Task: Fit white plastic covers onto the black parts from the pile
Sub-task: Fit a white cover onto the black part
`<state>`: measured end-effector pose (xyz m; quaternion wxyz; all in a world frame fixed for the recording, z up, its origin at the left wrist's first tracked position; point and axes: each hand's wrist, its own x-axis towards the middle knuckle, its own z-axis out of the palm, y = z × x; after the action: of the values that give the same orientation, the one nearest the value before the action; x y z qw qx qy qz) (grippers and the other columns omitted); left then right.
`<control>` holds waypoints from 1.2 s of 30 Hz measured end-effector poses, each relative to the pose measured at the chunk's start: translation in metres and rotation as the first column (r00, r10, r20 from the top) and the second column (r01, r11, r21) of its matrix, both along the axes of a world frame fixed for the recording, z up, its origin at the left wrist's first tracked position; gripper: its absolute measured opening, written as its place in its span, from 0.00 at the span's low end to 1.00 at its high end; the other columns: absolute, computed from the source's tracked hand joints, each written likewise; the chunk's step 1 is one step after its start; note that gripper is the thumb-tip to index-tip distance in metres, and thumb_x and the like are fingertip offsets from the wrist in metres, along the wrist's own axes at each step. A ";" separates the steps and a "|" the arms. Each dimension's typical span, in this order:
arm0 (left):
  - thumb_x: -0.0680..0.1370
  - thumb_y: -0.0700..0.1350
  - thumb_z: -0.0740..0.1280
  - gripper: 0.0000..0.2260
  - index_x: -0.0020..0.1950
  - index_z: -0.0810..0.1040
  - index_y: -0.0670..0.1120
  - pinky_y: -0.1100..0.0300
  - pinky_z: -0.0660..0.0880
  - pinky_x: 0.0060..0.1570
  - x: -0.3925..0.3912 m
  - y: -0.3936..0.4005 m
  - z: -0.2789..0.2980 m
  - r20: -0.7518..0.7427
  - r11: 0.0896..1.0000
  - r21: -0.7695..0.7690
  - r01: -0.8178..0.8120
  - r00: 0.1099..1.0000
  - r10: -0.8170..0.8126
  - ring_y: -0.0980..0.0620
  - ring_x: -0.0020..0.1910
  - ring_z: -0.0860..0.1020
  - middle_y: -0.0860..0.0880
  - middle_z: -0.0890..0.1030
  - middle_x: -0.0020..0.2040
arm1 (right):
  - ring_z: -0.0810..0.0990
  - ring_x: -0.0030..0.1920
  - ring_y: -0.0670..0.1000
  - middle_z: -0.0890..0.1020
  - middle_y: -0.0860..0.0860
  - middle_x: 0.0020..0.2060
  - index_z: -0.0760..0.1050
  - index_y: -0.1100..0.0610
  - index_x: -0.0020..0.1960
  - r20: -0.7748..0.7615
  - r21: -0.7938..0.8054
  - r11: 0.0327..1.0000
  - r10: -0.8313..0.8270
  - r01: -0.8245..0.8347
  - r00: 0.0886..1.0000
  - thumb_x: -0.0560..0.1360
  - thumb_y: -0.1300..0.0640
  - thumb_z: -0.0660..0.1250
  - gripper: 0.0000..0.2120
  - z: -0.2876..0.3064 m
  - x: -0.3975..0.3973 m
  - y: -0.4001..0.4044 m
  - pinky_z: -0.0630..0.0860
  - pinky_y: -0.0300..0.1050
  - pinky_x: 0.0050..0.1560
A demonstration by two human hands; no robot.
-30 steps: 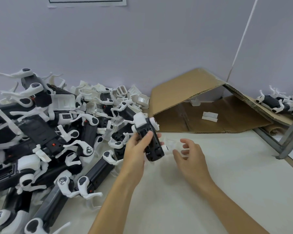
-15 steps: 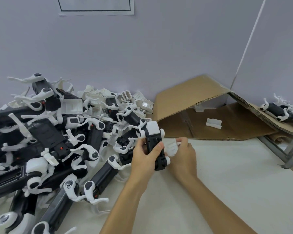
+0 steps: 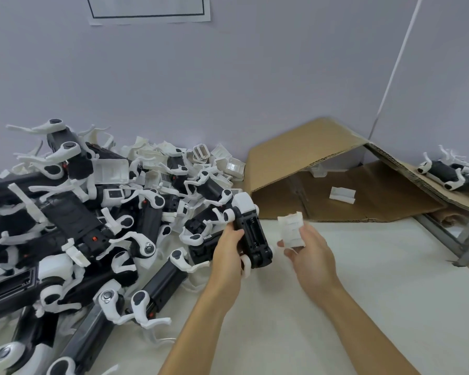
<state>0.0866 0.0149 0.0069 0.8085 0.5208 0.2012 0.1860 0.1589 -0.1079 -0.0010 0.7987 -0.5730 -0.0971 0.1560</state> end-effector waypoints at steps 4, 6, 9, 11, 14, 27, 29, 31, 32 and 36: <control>0.75 0.47 0.61 0.15 0.53 0.83 0.61 0.57 0.78 0.49 -0.002 -0.004 -0.001 0.066 0.992 0.126 0.020 0.997 -0.029 0.52 0.50 0.83 0.51 0.85 0.52 | 0.77 0.57 0.42 0.76 0.41 0.59 0.71 0.43 0.66 0.511 -0.204 0.958 -0.072 0.202 0.856 0.80 0.60 0.67 0.19 -0.002 -0.018 0.004 0.77 0.33 0.51; 0.78 0.44 0.59 0.16 0.52 0.84 0.60 0.58 0.79 0.50 -0.004 -0.007 0.001 0.098 0.987 0.156 0.031 0.994 -0.047 0.53 0.52 0.83 0.50 0.86 0.52 | 0.77 0.57 0.42 0.76 0.43 0.57 0.72 0.50 0.67 0.627 -0.239 0.942 -0.034 0.234 0.778 0.77 0.62 0.71 0.21 -0.006 -0.025 0.010 0.74 0.30 0.53; 0.80 0.42 0.59 0.17 0.51 0.84 0.58 0.62 0.80 0.44 -0.005 -0.010 0.004 0.130 0.984 0.161 0.076 0.987 -0.098 0.51 0.51 0.84 0.48 0.86 0.51 | 0.77 0.57 0.42 0.77 0.45 0.56 0.74 0.55 0.67 0.669 -0.245 0.929 -0.044 0.276 0.742 0.75 0.60 0.73 0.22 -0.007 -0.031 0.017 0.73 0.28 0.52; 0.82 0.41 0.57 0.18 0.53 0.84 0.59 0.64 0.79 0.44 -0.005 -0.012 0.004 0.142 0.981 0.165 0.103 0.982 -0.126 0.52 0.52 0.84 0.48 0.86 0.53 | 0.77 0.56 0.41 0.78 0.45 0.55 0.74 0.54 0.67 0.670 -0.229 0.920 -0.088 0.318 0.737 0.74 0.58 0.75 0.22 -0.007 -0.031 0.018 0.73 0.27 0.51; 0.83 0.46 0.59 0.12 0.61 0.80 0.54 0.66 0.79 0.44 -0.006 -0.015 0.005 0.161 0.976 0.195 0.100 0.978 -0.133 0.54 0.51 0.84 0.49 0.85 0.55 | 0.76 0.56 0.39 0.78 0.43 0.55 0.72 0.52 0.65 0.665 -0.232 0.913 -0.103 0.336 0.739 0.72 0.56 0.77 0.24 -0.007 -0.034 0.018 0.72 0.25 0.49; 0.81 0.45 0.65 0.12 0.62 0.77 0.44 0.56 0.82 0.47 -0.007 -0.011 0.000 0.166 0.975 0.186 0.123 0.974 -0.155 0.47 0.53 0.84 0.46 0.85 0.52 | 0.84 0.55 0.52 0.86 0.51 0.50 0.82 0.55 0.57 0.319 -0.228 0.971 0.141 -0.069 0.937 0.77 0.45 0.64 0.17 0.001 -0.019 0.006 0.81 0.47 0.55; 0.78 0.48 0.68 0.14 0.61 0.79 0.43 0.54 0.81 0.46 -0.007 -0.009 0.001 0.185 0.968 0.213 0.130 0.968 -0.170 0.46 0.51 0.84 0.44 0.85 0.51 | 0.85 0.54 0.53 0.87 0.53 0.50 0.83 0.55 0.58 0.252 -0.153 0.975 0.194 -0.159 0.948 0.75 0.42 0.62 0.22 0.006 -0.021 0.006 0.82 0.49 0.55; 0.77 0.50 0.66 0.16 0.60 0.81 0.44 0.55 0.81 0.45 -0.007 -0.008 0.001 0.201 0.964 0.233 0.127 0.964 -0.176 0.47 0.48 0.84 0.44 0.85 0.49 | 0.86 0.54 0.54 0.87 0.54 0.50 0.84 0.55 0.57 0.232 -0.116 0.979 0.188 -0.165 0.954 0.74 0.42 0.63 0.22 0.008 -0.022 0.006 0.83 0.49 0.54; 0.77 0.51 0.65 0.16 0.59 0.81 0.44 0.55 0.81 0.44 -0.007 -0.009 0.001 0.203 0.965 0.235 0.114 0.965 -0.163 0.48 0.48 0.84 0.44 0.85 0.48 | 0.86 0.53 0.54 0.87 0.54 0.50 0.84 0.55 0.56 0.234 -0.105 0.982 0.176 -0.155 0.956 0.74 0.42 0.64 0.21 0.009 -0.023 0.007 0.83 0.48 0.53; 0.77 0.55 0.63 0.16 0.54 0.81 0.43 0.59 0.79 0.42 -0.005 -0.013 -0.001 0.176 0.948 0.317 0.038 0.979 -0.098 0.52 0.43 0.83 0.48 0.84 0.43 | 0.86 0.51 0.53 0.87 0.54 0.47 0.87 0.54 0.50 0.231 -0.081 0.989 0.136 -0.120 0.963 0.73 0.42 0.65 0.19 0.010 -0.026 0.009 0.83 0.43 0.48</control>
<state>0.0813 0.0021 0.0058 0.7376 0.6284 0.0732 0.2359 0.1326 -0.0990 0.0089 0.7504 -0.6060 -0.2230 0.1411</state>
